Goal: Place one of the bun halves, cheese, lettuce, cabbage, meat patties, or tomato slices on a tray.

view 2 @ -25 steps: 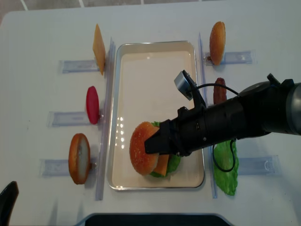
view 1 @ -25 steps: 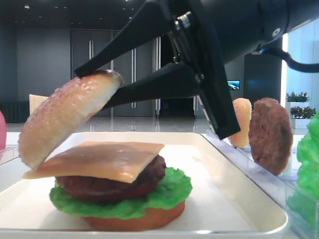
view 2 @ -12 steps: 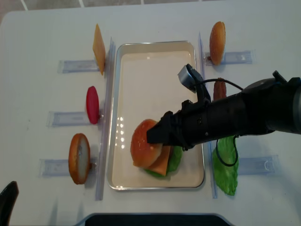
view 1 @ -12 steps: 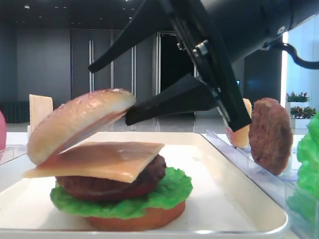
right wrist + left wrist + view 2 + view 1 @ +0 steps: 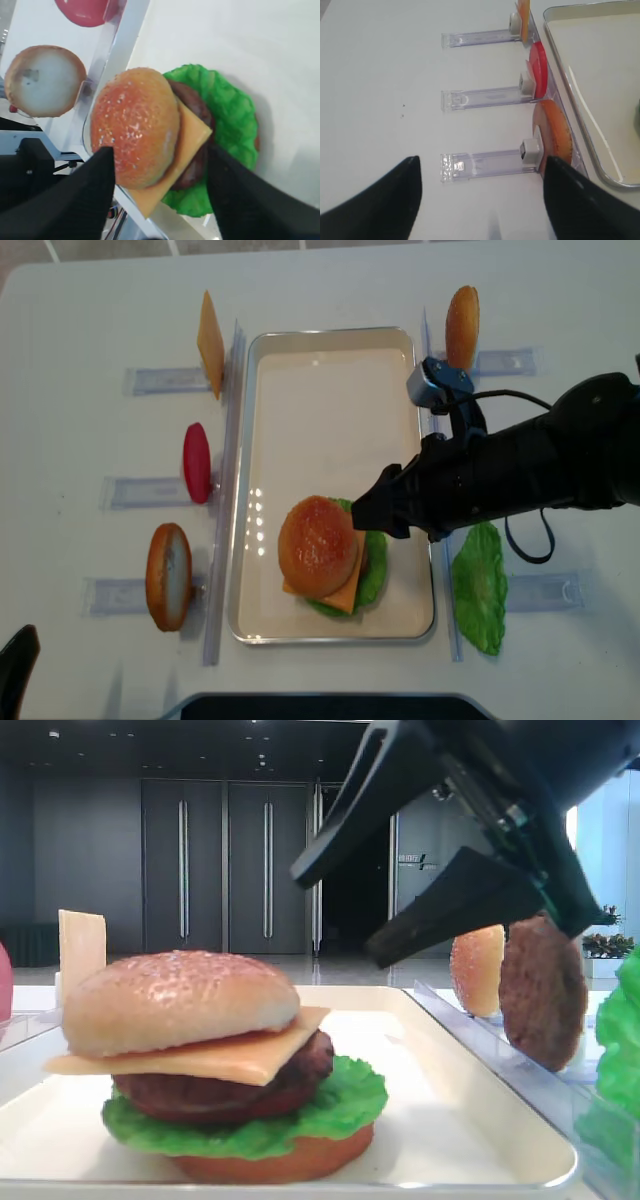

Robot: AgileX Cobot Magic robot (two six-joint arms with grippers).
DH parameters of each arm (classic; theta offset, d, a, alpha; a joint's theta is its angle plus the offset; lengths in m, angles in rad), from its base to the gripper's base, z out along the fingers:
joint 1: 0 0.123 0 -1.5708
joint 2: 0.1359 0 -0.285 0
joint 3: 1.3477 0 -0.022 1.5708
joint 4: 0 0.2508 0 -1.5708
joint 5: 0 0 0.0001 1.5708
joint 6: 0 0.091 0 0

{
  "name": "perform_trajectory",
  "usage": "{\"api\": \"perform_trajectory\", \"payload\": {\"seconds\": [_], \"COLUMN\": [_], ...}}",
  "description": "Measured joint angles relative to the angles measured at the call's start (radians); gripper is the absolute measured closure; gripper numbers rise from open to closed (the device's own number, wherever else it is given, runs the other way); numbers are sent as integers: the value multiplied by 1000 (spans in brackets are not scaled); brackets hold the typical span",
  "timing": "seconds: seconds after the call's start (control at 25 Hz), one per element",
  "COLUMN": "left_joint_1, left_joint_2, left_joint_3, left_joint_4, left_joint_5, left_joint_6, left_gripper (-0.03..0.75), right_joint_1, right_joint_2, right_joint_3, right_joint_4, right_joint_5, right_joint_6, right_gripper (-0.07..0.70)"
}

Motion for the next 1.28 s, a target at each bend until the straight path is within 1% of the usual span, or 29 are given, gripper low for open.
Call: {"api": "perform_trajectory", "payload": {"seconds": [0.08,0.28,0.32,0.36,0.4,0.56,0.68,0.76,0.88,0.96,1.08,1.2,1.28], "left_joint_1": [0,0,0,0,0,0,0,0,0,0,0,0,0], "left_joint_2": [0,0,0,0,0,0,0,0,0,0,0,0,0], "left_joint_3": [0,0,0,0,0,0,0,0,0,0,0,0,0], "left_joint_4": [0,0,0,0,0,0,0,0,0,0,0,0,0], "left_joint_5": [0,0,0,0,0,0,0,0,0,0,0,0,0], "left_joint_6": [0,0,0,0,0,0,0,0,0,0,0,0,0], "left_gripper": [139,139,139,139,139,139,139,139,139,139,139,139,139], "right_joint_1": [-14,-71,-91,-111,-137,-264,-375,-450,-557,-596,-613,-613,-611], "right_joint_2": [-39,-192,-220,-253,-283,-380,-434,-462,-496,-512,-524,-544,-575], "right_joint_3": [0,1,1,1,1,1,1,1,1,1,1,1,1], "right_joint_4": [-74,-203,-236,-276,-313,-534,-700,-798,-908,-979,-1095,-1200,-1258], "right_joint_5": [-10,-19,-19,-7,-8,-4,25,62,123,163,245,326,361], "right_joint_6": [41,97,117,137,169,325,427,478,541,591,658,745,799], "right_gripper": [211,211,211,211,211,211,211,211,211,211,211,211,211]}}
